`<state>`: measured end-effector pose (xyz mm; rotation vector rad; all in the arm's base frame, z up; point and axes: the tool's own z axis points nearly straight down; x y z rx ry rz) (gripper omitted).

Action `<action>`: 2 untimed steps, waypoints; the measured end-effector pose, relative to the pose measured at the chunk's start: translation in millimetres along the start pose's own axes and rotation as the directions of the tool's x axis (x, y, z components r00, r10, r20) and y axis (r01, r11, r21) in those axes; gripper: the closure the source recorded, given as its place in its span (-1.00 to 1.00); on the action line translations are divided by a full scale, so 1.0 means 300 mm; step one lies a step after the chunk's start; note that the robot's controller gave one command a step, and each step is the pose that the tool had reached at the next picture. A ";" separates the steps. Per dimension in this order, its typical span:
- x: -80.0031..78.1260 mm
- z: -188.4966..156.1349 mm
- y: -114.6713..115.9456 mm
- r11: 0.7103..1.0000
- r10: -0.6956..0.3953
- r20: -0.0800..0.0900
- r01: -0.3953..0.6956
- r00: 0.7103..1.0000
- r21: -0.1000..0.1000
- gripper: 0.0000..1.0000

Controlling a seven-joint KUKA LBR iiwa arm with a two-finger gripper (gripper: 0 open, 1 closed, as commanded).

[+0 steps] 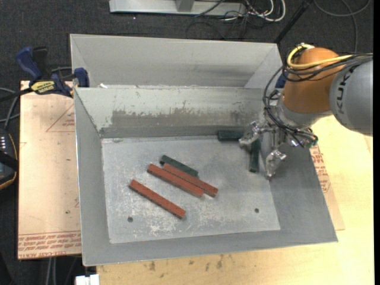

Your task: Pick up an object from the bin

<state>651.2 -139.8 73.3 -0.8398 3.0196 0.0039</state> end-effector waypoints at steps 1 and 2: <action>0.000 -0.006 -0.013 0.943 -0.333 0.012 0.333 0.943 -0.005 1.00; 0.000 -0.006 -0.013 0.943 -0.333 0.012 0.333 0.943 -0.005 1.00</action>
Offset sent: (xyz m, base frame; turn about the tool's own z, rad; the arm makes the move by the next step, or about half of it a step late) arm 0.0000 0.0000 0.0000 0.0000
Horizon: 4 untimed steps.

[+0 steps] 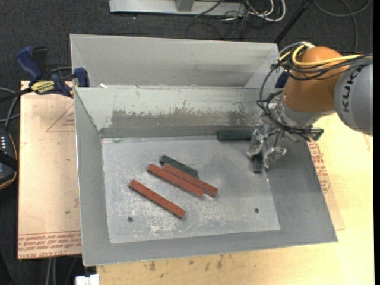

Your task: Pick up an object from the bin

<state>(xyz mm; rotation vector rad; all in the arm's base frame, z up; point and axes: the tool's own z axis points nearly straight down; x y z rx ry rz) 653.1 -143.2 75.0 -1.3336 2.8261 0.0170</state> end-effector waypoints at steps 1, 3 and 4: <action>0.002 -0.009 0.004 1.000 -0.001 -0.003 0.001 1.000 -0.002 1.00; 0.017 -0.157 -0.002 1.000 -0.001 -0.015 0.001 1.000 0.003 1.00; 0.017 -0.211 0.000 1.000 0.000 -0.017 0.000 1.000 0.001 1.00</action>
Offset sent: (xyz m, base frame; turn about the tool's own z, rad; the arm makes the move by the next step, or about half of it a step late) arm 0.0001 -0.0001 0.0026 0.0000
